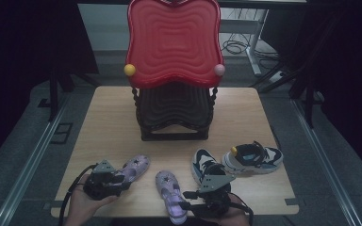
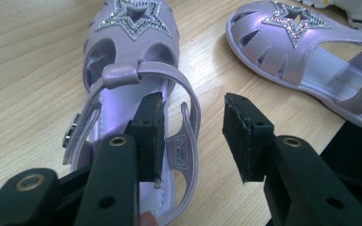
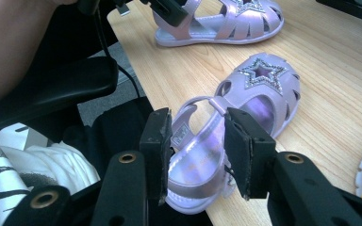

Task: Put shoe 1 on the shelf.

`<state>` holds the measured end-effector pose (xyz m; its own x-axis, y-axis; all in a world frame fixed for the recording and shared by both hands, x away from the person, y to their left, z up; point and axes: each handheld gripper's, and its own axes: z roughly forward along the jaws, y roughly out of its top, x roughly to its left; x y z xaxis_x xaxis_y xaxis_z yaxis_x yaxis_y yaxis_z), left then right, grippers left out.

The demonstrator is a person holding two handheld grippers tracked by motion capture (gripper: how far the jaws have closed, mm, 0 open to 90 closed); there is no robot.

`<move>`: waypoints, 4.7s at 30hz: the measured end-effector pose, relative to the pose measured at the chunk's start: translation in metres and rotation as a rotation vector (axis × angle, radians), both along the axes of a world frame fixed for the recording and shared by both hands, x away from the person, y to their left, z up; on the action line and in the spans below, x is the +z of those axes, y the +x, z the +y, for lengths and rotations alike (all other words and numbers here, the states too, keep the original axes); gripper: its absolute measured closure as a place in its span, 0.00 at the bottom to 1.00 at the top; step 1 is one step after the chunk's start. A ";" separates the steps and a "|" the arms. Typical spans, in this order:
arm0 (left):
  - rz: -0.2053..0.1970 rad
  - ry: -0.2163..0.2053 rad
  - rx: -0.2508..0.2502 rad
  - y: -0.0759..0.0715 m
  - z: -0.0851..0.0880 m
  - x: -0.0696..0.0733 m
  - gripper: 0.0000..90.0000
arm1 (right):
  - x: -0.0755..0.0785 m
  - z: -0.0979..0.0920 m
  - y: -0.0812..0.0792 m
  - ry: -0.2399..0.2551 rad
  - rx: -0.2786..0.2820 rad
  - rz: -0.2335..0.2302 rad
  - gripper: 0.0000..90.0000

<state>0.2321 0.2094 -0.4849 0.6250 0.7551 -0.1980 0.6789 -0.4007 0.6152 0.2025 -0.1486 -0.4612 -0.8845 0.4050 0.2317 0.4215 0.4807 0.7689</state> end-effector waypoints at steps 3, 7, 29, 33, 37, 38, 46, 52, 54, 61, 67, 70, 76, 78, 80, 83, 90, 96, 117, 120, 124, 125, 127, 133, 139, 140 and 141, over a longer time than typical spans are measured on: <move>0.005 0.007 -0.010 0.001 -0.003 -0.002 0.70 | 0.001 0.002 -0.002 -0.001 0.001 -0.006 0.69; 0.004 0.014 -0.021 0.002 -0.006 -0.004 0.76 | 0.001 0.006 -0.005 0.000 0.008 -0.007 0.69; 0.016 0.015 -0.028 0.007 -0.005 -0.007 0.93 | -0.017 0.056 -0.011 -0.063 0.103 0.041 1.00; 0.019 0.010 -0.026 0.007 -0.004 -0.007 0.93 | -0.024 0.067 -0.013 -0.104 0.120 0.047 1.00; 0.021 0.009 -0.025 0.008 -0.004 -0.007 0.94 | -0.029 0.071 -0.017 -0.159 0.118 0.037 1.00; 0.021 0.009 -0.026 0.008 -0.004 -0.007 0.94 | -0.030 0.070 -0.017 -0.169 0.113 0.036 1.00; 0.022 0.008 -0.025 0.008 -0.004 -0.007 0.94 | -0.029 0.060 -0.019 -0.204 0.091 0.017 1.00; 0.026 0.007 -0.026 0.008 -0.003 -0.007 0.93 | -0.029 0.046 -0.017 -0.211 0.066 0.006 1.00; 0.027 0.003 -0.026 0.008 -0.003 -0.007 0.93 | -0.029 0.043 -0.016 -0.216 0.060 0.007 1.00; 0.028 0.001 -0.026 0.008 -0.003 -0.008 0.93 | -0.028 0.037 -0.015 -0.218 0.051 0.009 1.00; 0.030 0.005 -0.031 0.008 -0.003 -0.008 0.93 | -0.020 0.035 -0.014 -0.157 0.039 -0.005 1.00; 0.030 0.007 -0.033 0.009 -0.003 -0.008 0.93 | -0.016 0.033 -0.012 -0.147 0.013 -0.021 0.97; 0.031 0.005 -0.032 0.009 -0.004 -0.008 0.93 | -0.016 0.031 -0.010 -0.166 0.006 -0.020 0.93; 0.032 0.005 -0.032 0.009 -0.004 -0.008 0.93 | -0.017 0.030 -0.010 -0.172 0.001 -0.014 0.90; 0.031 0.006 -0.032 0.009 -0.004 -0.008 0.92 | -0.019 0.032 -0.009 -0.185 -0.003 -0.008 0.85; 0.030 0.008 -0.033 0.009 -0.004 -0.008 0.92 | -0.021 0.036 -0.008 -0.207 0.001 -0.003 0.81; 0.031 0.005 -0.034 0.009 -0.004 -0.008 0.92 | -0.028 0.047 -0.002 -0.246 0.000 0.003 0.79; 0.031 0.007 -0.035 0.009 -0.004 -0.008 0.92 | -0.032 0.050 0.001 -0.263 0.000 0.006 0.85; -0.047 -0.052 0.039 0.002 0.013 0.006 0.96 | -0.024 0.043 0.004 -0.197 -0.025 0.010 0.95; -0.059 -0.079 0.038 0.000 0.016 0.013 0.96 | -0.022 0.041 0.005 -0.172 -0.023 0.015 0.95; -0.074 -0.109 0.047 -0.003 0.021 0.019 0.96 | -0.017 0.037 0.006 -0.137 -0.035 0.013 0.95; -0.076 -0.118 0.046 -0.003 0.022 0.020 0.96 | -0.015 0.036 0.006 -0.126 -0.038 0.014 0.95; -0.079 -0.141 0.048 -0.004 0.025 0.022 0.96 | -0.012 0.033 0.006 -0.097 -0.032 0.011 0.95; -0.103 -0.164 0.061 -0.007 0.030 0.031 0.96 | -0.002 0.026 0.007 -0.030 -0.027 0.008 0.95; -0.135 -0.180 0.078 -0.009 0.035 0.041 0.96 | 0.011 0.020 0.009 0.012 -0.039 -0.007 0.95; -0.145 -0.187 0.084 -0.008 0.036 0.044 0.96 | 0.018 0.017 0.011 0.028 -0.046 -0.015 0.95; -0.151 -0.189 0.086 -0.008 0.037 0.047 0.96 | 0.020 0.016 0.012 0.031 -0.049 -0.018 0.96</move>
